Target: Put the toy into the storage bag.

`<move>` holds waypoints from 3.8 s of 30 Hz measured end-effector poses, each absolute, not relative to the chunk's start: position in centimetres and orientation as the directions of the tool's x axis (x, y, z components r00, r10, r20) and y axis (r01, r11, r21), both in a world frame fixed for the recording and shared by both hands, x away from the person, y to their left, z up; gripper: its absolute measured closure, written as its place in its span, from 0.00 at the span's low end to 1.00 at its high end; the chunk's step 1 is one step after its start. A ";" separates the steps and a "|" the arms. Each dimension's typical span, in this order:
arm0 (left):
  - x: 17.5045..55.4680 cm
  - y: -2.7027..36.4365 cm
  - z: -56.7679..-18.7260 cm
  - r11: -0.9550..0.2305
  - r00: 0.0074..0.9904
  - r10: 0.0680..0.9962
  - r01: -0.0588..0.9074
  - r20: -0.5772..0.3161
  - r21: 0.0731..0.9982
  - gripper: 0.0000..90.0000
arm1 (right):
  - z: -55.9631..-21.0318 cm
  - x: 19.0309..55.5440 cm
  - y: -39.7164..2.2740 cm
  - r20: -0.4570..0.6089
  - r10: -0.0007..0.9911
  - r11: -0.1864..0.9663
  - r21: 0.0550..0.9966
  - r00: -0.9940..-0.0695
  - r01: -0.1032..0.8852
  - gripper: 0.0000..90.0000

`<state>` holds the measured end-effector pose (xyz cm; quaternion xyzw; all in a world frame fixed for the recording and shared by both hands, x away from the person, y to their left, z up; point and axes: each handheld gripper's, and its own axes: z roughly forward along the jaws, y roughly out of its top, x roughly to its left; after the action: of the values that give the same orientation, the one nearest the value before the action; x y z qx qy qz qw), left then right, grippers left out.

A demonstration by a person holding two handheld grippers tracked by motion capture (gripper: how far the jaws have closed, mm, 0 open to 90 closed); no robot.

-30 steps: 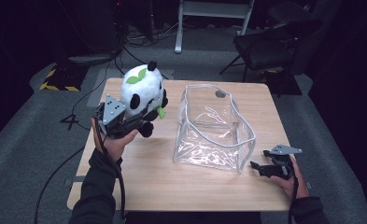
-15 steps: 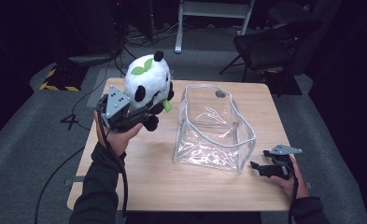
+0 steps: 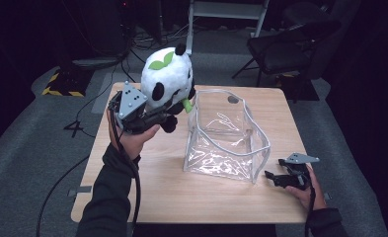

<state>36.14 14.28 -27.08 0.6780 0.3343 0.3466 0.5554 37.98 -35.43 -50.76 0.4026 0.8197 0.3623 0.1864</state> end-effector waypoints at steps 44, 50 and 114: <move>37.0 6.1 -24.6 -0.184 0.662 0.737 0.004 0.135 0.983 0.42 | -50.8 38.0 -35.4 -0.013 0.794 0.413 0.744 -0.607 0.525 0.19; 37.1 5.2 -24.4 -0.193 0.677 0.721 -0.003 0.144 0.981 0.42 | -50.7 38.0 -35.4 -0.013 0.794 0.413 0.744 -0.607 0.525 0.19; 37.1 3.2 -29.4 -0.237 0.699 0.710 0.122 0.086 0.964 0.40 | -50.7 38.0 -35.4 -0.009 0.795 0.411 0.742 -0.606 0.529 0.19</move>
<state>37.15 3.24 -29.37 0.7397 0.2813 0.2674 0.5497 37.96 -35.41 -50.74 0.4039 0.8196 0.3623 0.1838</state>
